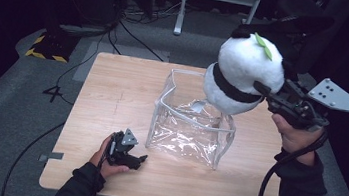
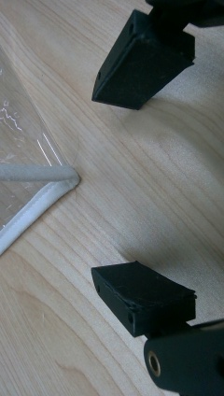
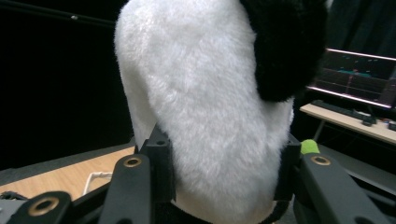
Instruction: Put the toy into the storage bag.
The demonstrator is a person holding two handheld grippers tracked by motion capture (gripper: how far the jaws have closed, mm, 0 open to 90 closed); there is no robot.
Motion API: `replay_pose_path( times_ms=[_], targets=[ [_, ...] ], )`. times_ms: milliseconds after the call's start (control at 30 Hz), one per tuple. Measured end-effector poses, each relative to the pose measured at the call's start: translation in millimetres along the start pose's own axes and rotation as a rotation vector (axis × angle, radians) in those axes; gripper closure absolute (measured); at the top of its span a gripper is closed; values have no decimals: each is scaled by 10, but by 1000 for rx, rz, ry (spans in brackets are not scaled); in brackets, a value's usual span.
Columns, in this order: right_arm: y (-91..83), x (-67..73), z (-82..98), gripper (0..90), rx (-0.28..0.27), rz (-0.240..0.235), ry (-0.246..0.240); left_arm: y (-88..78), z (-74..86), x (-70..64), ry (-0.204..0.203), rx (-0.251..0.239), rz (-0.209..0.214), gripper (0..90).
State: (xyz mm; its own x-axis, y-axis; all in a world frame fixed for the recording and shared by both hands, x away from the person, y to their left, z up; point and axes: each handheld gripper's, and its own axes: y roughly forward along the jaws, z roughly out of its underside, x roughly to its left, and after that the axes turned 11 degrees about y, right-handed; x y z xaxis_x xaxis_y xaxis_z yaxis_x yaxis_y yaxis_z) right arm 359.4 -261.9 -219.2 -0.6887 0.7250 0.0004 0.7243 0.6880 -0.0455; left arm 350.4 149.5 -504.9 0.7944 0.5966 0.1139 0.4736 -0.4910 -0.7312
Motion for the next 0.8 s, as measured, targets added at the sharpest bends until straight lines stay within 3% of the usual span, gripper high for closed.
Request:
replay_pose_path(
  times_ms=[333,800],
  targets=[
    [267,215,97,555,37,-62,-10,0,0,0,1,0,0,151],
    [398,289,209,552,77,-87,-9,0,0,0,0,0,1,151]
  ],
)
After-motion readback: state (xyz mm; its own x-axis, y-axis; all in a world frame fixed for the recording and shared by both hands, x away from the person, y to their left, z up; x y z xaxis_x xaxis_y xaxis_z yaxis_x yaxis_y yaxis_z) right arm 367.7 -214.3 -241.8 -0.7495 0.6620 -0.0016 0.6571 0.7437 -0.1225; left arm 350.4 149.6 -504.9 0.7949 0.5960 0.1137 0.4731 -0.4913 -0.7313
